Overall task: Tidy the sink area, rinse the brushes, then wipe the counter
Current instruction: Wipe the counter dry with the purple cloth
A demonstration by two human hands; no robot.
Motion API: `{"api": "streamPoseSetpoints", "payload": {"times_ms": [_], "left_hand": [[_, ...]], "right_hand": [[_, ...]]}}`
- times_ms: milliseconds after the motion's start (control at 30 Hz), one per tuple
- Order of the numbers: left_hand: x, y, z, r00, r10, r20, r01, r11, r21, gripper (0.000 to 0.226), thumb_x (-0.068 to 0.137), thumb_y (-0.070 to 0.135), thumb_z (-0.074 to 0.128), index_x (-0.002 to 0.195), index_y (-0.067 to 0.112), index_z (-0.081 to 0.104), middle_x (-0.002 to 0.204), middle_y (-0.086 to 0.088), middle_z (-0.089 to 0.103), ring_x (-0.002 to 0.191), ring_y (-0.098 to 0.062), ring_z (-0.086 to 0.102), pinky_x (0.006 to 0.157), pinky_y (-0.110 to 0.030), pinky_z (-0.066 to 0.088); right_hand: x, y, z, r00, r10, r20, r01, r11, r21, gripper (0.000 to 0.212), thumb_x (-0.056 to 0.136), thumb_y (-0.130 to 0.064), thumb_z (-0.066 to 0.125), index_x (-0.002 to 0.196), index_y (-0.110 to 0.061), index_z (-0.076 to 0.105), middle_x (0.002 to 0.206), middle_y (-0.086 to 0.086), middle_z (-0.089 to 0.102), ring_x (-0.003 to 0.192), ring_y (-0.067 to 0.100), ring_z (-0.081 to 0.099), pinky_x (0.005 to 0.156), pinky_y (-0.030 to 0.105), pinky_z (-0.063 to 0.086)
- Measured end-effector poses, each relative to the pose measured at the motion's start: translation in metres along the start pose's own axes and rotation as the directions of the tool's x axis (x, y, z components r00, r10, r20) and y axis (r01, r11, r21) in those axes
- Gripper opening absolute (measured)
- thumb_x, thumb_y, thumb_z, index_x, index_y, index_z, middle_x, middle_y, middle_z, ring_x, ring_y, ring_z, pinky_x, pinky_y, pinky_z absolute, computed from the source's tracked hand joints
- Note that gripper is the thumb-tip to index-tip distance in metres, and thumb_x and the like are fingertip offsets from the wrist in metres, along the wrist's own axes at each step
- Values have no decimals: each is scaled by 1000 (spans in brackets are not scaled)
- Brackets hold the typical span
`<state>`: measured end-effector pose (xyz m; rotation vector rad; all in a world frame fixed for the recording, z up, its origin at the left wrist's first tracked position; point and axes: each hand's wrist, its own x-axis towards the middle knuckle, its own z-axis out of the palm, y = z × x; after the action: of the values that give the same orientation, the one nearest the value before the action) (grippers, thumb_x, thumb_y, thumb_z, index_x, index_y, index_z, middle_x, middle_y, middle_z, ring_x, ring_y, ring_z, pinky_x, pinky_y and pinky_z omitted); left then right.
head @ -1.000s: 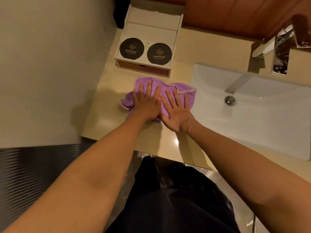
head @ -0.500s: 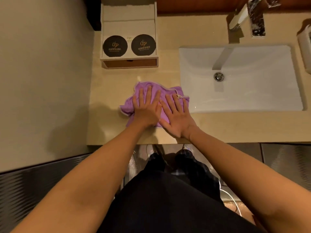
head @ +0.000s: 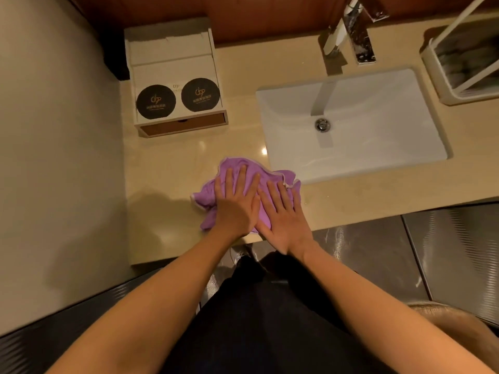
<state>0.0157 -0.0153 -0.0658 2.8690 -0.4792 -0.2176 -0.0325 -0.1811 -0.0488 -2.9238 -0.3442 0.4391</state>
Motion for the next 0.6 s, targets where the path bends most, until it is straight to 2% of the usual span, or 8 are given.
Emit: {"api": "streamPoseSetpoints", "payload": {"times_ms": [167,233,300,400,467,533,600], "left_hand": [[4,21,2,998,62,10,-63,998,16,57,106,41,22,161,27,19,169,-8,8,155,-36,2,122,-60,6],[7,31,4,996,81,31,-82,997,12,57,106,40,22,161,27,18,169,-8,7,155,-36,1,121,-60,8],[10,43,5,994,105,31,-105,994,4,56,106,39,25,160,26,22,169,-8,10,155,-36,3,122,-60,9],[15,62,7,989,146,25,-146,989,7,55,107,40,27,160,24,25,168,-9,15,155,-36,7,122,-59,6],[20,78,5,979,192,65,-195,980,43,59,106,45,22,160,21,22,167,-10,16,154,-37,8,122,-57,-2],[22,91,3,961,236,145,-250,965,85,68,100,50,15,160,19,14,167,-9,7,154,-37,2,120,-57,-12],[28,107,1,957,234,170,-249,966,73,73,96,52,13,160,17,18,166,-8,8,154,-38,8,120,-59,-7]], "right_hand": [[-16,14,3,998,66,-18,-66,998,10,79,101,-65,26,161,-25,-5,169,4,-10,154,24,-17,124,49,-7],[-22,24,3,996,81,-37,-81,997,16,78,101,-64,26,162,-24,-3,169,5,-8,155,25,-14,124,50,-4],[-28,35,2,995,90,-45,-90,996,13,77,102,-64,26,162,-24,-1,169,5,-6,156,26,-11,124,51,1],[-38,52,0,992,123,-34,-122,992,24,76,101,-64,22,161,-25,-4,169,5,-10,155,25,-15,124,50,-3],[-46,65,-3,987,157,-11,-157,987,40,75,100,-65,16,160,-27,-7,168,4,-11,154,25,-18,125,50,-6],[-51,75,-5,985,173,13,-174,984,47,73,99,-66,9,159,-28,-10,168,4,-14,153,25,-21,125,50,-7],[-56,88,-9,982,190,15,-190,979,66,73,98,-64,7,159,-29,-9,168,4,-15,154,26,-20,125,51,-6]]}}
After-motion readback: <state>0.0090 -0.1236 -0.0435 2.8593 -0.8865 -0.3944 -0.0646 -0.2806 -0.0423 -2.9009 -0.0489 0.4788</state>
